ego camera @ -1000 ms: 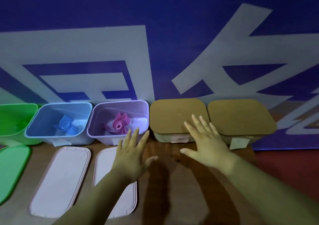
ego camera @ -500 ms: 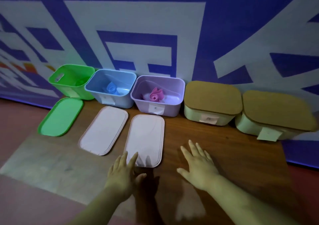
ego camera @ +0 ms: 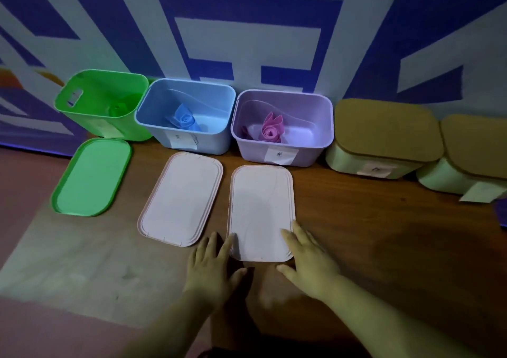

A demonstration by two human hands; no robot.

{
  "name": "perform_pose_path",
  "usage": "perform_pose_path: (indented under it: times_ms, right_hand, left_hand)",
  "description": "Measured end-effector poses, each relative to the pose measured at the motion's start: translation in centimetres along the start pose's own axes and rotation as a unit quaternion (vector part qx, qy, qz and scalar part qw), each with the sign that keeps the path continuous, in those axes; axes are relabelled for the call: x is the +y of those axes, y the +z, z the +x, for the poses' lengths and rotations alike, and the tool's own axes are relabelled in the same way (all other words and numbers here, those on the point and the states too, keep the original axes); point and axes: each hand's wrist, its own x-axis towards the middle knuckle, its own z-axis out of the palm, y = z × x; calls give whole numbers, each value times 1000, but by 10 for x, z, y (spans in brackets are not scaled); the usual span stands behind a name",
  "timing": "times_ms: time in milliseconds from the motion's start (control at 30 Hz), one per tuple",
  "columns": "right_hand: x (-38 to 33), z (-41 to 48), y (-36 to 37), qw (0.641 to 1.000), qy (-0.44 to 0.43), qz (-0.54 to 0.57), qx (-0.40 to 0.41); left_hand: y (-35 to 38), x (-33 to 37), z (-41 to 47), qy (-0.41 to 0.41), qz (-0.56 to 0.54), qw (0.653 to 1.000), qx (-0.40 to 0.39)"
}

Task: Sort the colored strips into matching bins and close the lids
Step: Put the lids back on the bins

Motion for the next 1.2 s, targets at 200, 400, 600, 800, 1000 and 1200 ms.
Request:
perform_pose_path:
  times_ms: [200, 400, 600, 800, 1000, 1200]
  right_hand:
    - [-21, 2, 28, 998, 22, 16, 55]
    - [-26, -3, 31, 985, 32, 71, 153]
    - [-22, -23, -9, 950, -48, 10, 307]
    - [-16, -42, -79, 932, -89, 44, 349]
    - [-16, -44, -131, 889, -63, 225, 393]
    - [-28, -33, -161, 786, -3, 517, 339]
  left_hand:
    - [-7, -11, 7, 115, -28, 993, -28]
    - [-34, 3, 10, 147, -201, 968, 29]
    - [-73, 29, 11, 162, -187, 959, 137]
    - [-110, 69, 6, 174, -240, 928, 226]
    - [-140, 98, 14, 185, -241, 920, 248]
    - [-139, 94, 13, 79, -191, 967, 149]
